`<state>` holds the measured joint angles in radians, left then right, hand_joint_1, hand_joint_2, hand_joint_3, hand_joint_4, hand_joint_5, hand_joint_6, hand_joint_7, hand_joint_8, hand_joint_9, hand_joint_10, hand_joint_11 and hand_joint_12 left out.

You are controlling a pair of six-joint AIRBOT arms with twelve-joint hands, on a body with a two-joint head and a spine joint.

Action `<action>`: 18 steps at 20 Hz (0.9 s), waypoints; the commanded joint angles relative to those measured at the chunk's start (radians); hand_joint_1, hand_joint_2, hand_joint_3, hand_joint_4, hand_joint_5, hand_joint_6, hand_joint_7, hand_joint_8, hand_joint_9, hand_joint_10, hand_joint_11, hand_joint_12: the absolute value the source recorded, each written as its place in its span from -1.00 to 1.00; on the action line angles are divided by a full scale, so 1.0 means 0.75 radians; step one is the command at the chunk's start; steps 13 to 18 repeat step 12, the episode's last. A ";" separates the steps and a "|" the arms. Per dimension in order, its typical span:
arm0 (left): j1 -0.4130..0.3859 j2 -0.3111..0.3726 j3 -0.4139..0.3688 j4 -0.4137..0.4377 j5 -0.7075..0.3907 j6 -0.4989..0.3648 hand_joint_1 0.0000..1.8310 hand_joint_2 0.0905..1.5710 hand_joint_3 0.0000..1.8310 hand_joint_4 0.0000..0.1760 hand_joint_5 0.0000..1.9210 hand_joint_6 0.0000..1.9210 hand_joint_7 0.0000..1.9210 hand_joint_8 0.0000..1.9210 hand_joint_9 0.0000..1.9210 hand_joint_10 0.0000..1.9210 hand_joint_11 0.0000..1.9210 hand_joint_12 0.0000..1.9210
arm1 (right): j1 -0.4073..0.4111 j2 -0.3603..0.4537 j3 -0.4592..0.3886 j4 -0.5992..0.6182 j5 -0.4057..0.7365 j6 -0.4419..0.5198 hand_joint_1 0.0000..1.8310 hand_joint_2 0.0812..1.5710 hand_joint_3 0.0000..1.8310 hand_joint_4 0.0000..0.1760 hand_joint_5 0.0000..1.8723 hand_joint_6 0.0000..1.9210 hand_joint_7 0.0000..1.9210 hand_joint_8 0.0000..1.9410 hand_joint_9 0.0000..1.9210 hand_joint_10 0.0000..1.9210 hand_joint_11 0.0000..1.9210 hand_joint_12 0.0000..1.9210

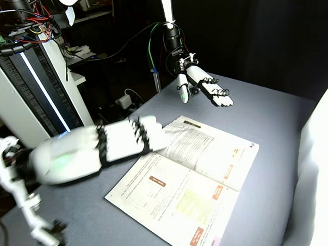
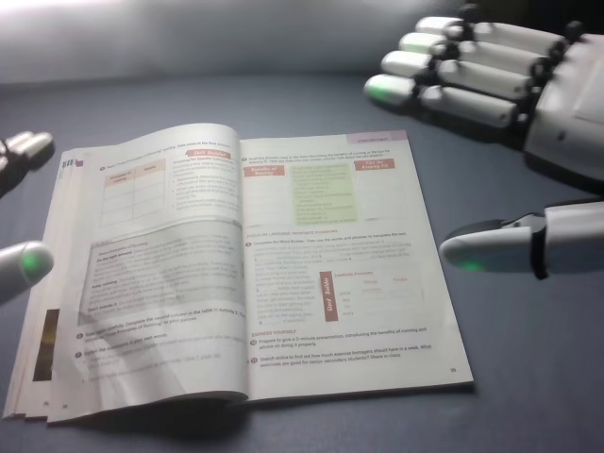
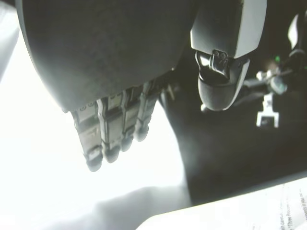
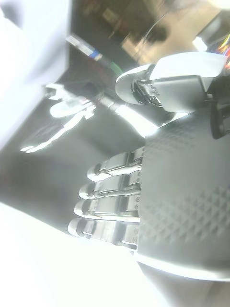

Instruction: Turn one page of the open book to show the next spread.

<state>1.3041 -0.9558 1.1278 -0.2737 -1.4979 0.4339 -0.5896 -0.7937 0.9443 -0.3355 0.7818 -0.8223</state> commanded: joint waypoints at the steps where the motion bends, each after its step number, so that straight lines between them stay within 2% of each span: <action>1: -0.024 -0.007 0.016 -0.005 -0.158 -0.002 -0.97 0.74 -1.00 -1.00 -0.99 -1.00 -1.00 -1.00 -1.00 -1.00 -1.00 -1.00 | -0.006 0.013 -0.013 0.075 0.194 -0.023 -1.00 0.39 -1.00 -1.00 -1.00 -1.00 -1.00 -1.00 -1.00 -1.00 -1.00 -1.00; 4: -0.097 -0.032 0.040 0.036 -0.135 -0.002 -1.00 0.73 -1.00 -1.00 -1.00 -1.00 -1.00 -1.00 -1.00 -1.00 -1.00 -1.00 | -0.113 0.040 -0.039 0.228 0.295 -0.100 -1.00 0.38 -1.00 -1.00 -1.00 -1.00 -1.00 -1.00 -1.00 -1.00 -1.00 -1.00; 6: -0.141 -0.051 0.055 0.056 -0.137 -0.003 -0.95 0.69 -1.00 -1.00 -1.00 -1.00 -1.00 -1.00 -1.00 -1.00 -1.00 -1.00 | -0.226 0.065 -0.064 0.367 0.442 -0.146 -1.00 0.47 -0.97 -1.00 -1.00 -1.00 -1.00 -1.00 -1.00 -1.00 -1.00 -1.00; 7: -0.167 -0.063 0.064 0.059 -0.144 -0.003 -0.94 0.72 -1.00 -1.00 -1.00 -1.00 -1.00 -1.00 -1.00 -1.00 -1.00 -1.00 | -0.304 0.081 -0.079 0.455 0.555 -0.168 -0.91 0.53 -0.98 -1.00 -1.00 -1.00 -1.00 -1.00 -1.00 -1.00 -1.00 -1.00; 8: -0.181 -0.072 0.070 0.058 -0.154 -0.007 -0.94 0.72 -1.00 -1.00 -1.00 -1.00 -1.00 -1.00 -1.00 -1.00 -1.00 -1.00 | -0.343 0.089 -0.088 0.497 0.615 -0.175 -0.91 0.53 -0.98 -1.00 -1.00 -1.00 -1.00 -1.00 -1.00 -1.00 -1.00 -1.00; 9: -0.203 -0.086 0.082 0.057 -0.168 -0.015 -0.80 0.71 -1.00 -1.00 -1.00 -1.00 -1.00 -1.00 -1.00 -1.00 -1.00 -1.00 | -0.393 0.103 -0.102 0.554 0.698 -0.188 -0.82 0.55 -0.99 -1.00 -1.00 -1.00 -1.00 -1.00 -1.00 -1.00 -0.99 -1.00; 10: -0.224 -0.097 0.091 0.057 -0.175 -0.021 -0.76 0.72 -1.00 -1.00 -1.00 -1.00 -1.00 -1.00 -1.00 -1.00 -1.00 -1.00 | -0.442 0.118 -0.114 0.602 0.764 -0.193 -0.76 0.55 -0.99 -0.47 -1.00 -1.00 -1.00 -1.00 -1.00 -1.00 -1.00 -1.00; 11: -0.240 -0.104 0.097 0.057 -0.181 -0.024 -0.68 0.71 -1.00 -1.00 -0.98 -1.00 -0.97 -0.99 -0.99 -1.00 -0.96 -0.97 | -0.482 0.130 -0.122 0.640 0.828 -0.193 -0.74 0.56 -0.99 0.26 -1.00 -1.00 -1.00 -1.00 -1.00 -1.00 -0.95 -0.98; 12: -0.252 -0.107 0.100 0.059 -0.189 -0.024 -0.58 0.69 -0.99 -1.00 -0.94 -0.99 -0.96 -1.00 -0.97 -1.00 -0.99 -0.76 | -0.521 0.138 -0.129 0.678 0.901 -0.193 -0.74 0.58 -1.00 0.73 -1.00 -1.00 -1.00 -1.00 -0.97 -0.98 -0.99 -0.63; 18: -0.252 -0.107 0.100 0.059 -0.189 -0.024 -0.58 0.69 -0.99 -1.00 -0.94 -0.99 -0.96 -1.00 -0.97 -1.00 -0.99 -0.76 | -0.521 0.138 -0.129 0.678 0.901 -0.193 -0.74 0.58 -1.00 0.73 -1.00 -1.00 -1.00 -1.00 -0.97 -0.98 -0.99 -0.63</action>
